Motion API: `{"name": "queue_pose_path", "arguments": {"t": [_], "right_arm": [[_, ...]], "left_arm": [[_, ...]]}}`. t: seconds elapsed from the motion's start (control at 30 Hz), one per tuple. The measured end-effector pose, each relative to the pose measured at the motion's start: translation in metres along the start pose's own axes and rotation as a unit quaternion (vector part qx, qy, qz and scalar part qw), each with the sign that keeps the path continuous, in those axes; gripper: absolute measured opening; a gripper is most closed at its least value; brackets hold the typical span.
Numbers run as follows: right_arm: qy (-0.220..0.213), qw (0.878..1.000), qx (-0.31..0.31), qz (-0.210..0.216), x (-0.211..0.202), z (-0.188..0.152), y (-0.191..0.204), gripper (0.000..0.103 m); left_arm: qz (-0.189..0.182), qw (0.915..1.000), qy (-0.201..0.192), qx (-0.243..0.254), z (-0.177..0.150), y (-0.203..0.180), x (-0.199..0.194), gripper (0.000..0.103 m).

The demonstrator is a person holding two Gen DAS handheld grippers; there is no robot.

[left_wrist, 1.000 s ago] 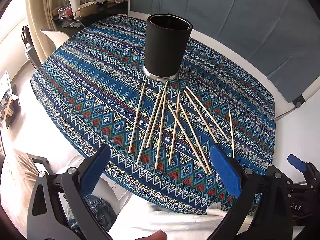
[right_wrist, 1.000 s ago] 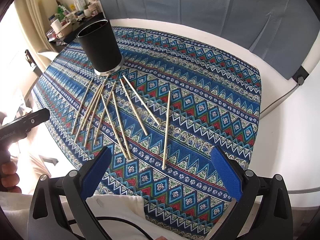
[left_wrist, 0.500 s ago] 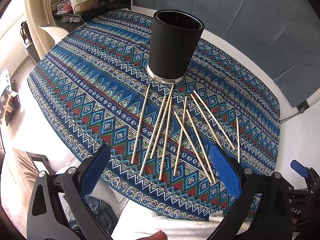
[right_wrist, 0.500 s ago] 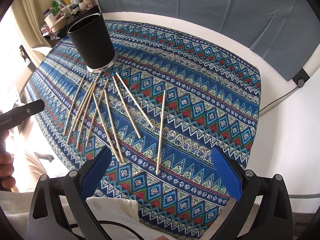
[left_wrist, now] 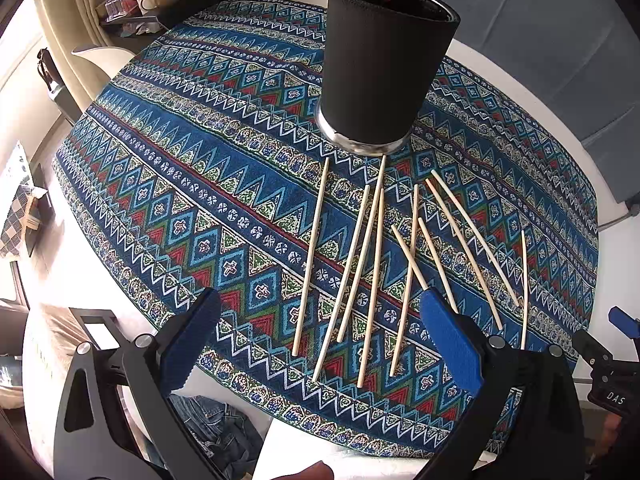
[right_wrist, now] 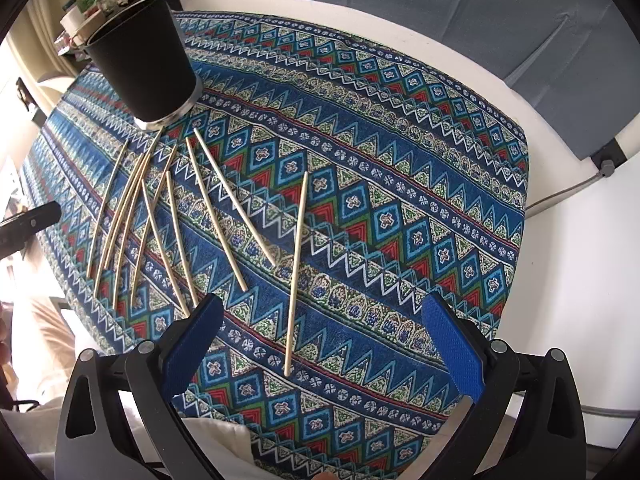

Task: Organize utensils
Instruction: 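Lower both tools and close both grippers on one wooden stick each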

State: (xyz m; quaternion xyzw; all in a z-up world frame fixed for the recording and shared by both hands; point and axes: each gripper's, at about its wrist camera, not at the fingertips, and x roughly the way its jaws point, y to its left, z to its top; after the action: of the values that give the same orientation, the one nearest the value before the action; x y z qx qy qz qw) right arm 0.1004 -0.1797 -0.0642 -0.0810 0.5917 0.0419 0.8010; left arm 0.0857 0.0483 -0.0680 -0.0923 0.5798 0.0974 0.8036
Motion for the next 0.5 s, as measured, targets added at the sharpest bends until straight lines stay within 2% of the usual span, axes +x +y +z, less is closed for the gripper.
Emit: {"name": "queue_pose_path", "arguments": {"t": [0.23,0.5], "right_arm": [[0.028,1.000,-0.007,-0.012,0.026,0.010,0.006,0.095],[0.060,0.998,0.007,-0.015,0.069,0.005,-0.002,0.095]], "left_arm": [[0.026,0.9992,0.028,0.014,0.009,0.006,0.034,0.097],[0.029,0.9974,0.065,0.009,0.022,0.013,0.070,0.097]]}}
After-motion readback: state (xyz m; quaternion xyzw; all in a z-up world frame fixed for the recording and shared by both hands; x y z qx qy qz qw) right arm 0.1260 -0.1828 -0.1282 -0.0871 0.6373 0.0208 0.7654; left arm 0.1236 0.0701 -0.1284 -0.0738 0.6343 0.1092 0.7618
